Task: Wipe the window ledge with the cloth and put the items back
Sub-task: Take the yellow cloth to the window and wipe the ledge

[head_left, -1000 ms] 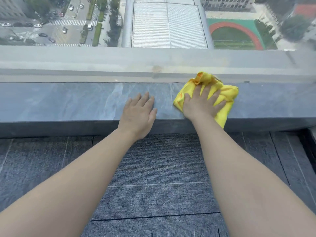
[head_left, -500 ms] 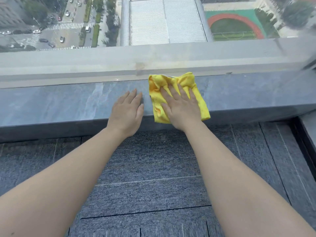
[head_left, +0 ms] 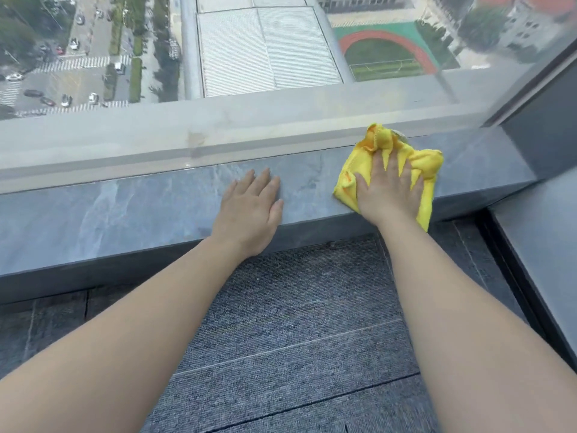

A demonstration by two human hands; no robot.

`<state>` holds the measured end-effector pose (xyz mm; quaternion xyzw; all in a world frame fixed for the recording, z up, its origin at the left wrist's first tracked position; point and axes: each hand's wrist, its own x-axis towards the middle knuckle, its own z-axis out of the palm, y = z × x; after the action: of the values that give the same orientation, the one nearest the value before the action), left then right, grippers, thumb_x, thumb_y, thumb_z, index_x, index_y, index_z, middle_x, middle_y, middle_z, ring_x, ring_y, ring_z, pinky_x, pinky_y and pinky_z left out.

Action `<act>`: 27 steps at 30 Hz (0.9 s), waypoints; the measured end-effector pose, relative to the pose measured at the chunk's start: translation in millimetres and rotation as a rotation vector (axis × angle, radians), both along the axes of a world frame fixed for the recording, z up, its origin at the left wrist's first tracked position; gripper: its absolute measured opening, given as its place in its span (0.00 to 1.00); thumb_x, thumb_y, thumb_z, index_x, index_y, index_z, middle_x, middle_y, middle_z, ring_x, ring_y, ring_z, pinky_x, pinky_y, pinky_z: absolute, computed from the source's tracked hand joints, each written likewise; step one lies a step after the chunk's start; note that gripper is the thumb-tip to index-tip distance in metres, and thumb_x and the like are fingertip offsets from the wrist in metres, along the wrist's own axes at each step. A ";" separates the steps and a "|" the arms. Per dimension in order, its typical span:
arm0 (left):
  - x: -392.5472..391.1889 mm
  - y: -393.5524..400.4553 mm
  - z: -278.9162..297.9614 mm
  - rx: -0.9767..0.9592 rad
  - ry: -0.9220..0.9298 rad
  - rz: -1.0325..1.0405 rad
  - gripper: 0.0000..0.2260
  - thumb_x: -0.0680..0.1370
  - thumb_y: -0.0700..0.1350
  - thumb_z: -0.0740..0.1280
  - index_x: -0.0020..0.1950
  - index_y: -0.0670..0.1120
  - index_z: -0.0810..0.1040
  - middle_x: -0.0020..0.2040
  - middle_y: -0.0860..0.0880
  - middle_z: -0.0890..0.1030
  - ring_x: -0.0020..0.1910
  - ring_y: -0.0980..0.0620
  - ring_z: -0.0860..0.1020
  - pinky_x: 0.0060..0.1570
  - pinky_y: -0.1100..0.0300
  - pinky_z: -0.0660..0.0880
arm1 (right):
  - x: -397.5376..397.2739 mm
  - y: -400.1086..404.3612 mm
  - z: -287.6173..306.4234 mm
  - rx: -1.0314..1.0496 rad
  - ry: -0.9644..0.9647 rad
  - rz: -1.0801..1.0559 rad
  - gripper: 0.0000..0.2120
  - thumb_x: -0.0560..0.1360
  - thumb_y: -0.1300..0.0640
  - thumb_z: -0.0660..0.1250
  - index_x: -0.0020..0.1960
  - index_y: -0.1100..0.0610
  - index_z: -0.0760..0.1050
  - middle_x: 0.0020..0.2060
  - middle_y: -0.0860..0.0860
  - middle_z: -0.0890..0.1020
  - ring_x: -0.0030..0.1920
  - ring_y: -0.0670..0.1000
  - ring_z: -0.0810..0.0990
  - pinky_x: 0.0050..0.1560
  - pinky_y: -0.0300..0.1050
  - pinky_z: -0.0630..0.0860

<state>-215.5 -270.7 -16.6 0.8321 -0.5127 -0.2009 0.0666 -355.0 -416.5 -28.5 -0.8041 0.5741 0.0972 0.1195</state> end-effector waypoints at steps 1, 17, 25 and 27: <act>-0.8 -3.5 0.6 0.000 0.008 0.004 0.22 0.81 0.49 0.47 0.75 0.47 0.52 0.78 0.48 0.51 0.77 0.49 0.47 0.77 0.52 0.45 | 5.7 -0.6 0.7 0.007 -0.001 -0.040 0.29 0.79 0.43 0.43 0.76 0.52 0.42 0.77 0.52 0.43 0.77 0.57 0.40 0.74 0.59 0.38; 30.6 5.5 16.5 0.102 0.118 0.047 0.23 0.81 0.49 0.48 0.76 0.46 0.52 0.78 0.47 0.50 0.77 0.46 0.47 0.76 0.51 0.45 | 47.4 46.7 12.6 0.157 -0.018 0.440 0.25 0.79 0.43 0.46 0.74 0.39 0.43 0.77 0.44 0.44 0.76 0.52 0.36 0.72 0.63 0.34; 13.0 -24.9 23.9 0.052 0.109 -0.031 0.23 0.81 0.50 0.48 0.76 0.47 0.51 0.79 0.47 0.49 0.77 0.46 0.46 0.76 0.50 0.46 | 13.7 16.0 8.6 0.143 0.042 0.191 0.28 0.78 0.41 0.45 0.75 0.45 0.39 0.77 0.47 0.39 0.76 0.55 0.36 0.73 0.61 0.36; -3.4 -38.1 17.1 0.044 0.112 -0.037 0.23 0.81 0.49 0.48 0.76 0.47 0.51 0.79 0.47 0.50 0.77 0.46 0.47 0.76 0.50 0.47 | 3.6 -2.9 7.0 0.103 0.034 0.137 0.28 0.78 0.41 0.44 0.75 0.46 0.41 0.77 0.49 0.40 0.77 0.55 0.37 0.73 0.61 0.36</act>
<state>-218.9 -308.7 0.4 0.8112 -0.5188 -0.2595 0.0733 -351.4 -419.4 -21.6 -0.8325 0.5140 0.1482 0.1440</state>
